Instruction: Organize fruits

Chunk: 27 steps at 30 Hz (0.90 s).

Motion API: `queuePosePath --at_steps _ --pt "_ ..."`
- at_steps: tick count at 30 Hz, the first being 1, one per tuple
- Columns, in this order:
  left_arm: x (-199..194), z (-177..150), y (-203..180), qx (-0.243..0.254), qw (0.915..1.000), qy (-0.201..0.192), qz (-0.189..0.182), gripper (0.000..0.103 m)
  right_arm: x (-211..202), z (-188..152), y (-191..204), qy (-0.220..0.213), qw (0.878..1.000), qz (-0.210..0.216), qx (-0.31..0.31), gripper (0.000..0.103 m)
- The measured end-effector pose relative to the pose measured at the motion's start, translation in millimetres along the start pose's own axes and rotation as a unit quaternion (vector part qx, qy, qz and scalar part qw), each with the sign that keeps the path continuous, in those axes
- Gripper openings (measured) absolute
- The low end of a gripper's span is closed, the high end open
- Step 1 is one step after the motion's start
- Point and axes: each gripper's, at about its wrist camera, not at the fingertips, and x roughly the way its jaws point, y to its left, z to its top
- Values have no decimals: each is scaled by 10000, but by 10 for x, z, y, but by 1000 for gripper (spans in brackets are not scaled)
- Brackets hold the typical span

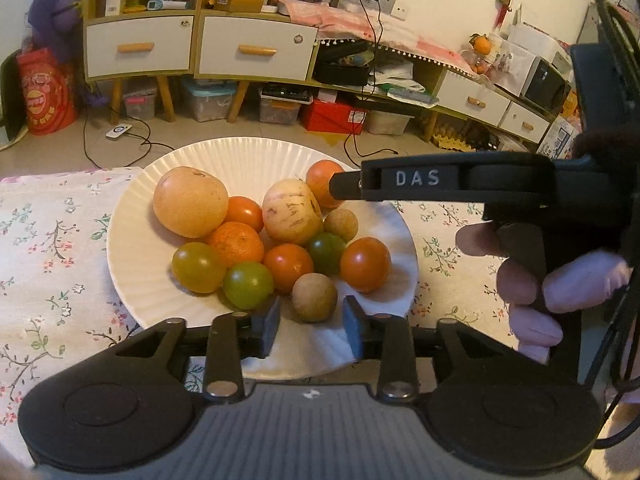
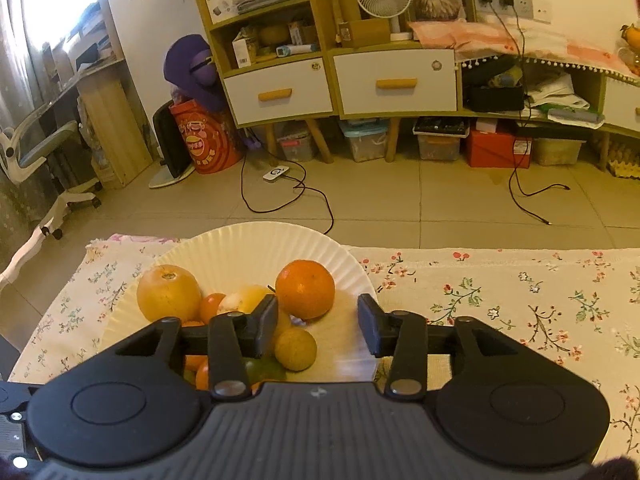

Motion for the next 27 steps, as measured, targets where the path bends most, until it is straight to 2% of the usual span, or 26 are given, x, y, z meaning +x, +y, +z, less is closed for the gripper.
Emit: queuePosePath --at_steps 4,17,22,27 --pt "-49 -6 -2 22 10000 -10 46 32 -71 14 32 -24 10000 -23 -49 52" --pt "-275 -24 -5 47 9999 -100 86 50 -356 12 75 -77 9994 -294 -134 69" --pt "-365 -53 28 25 9998 -119 164 67 -451 -46 92 -43 9989 -451 -118 75" --pt "-479 -88 110 -65 9996 -144 246 76 -563 -111 98 -1 9983 -570 -85 81"
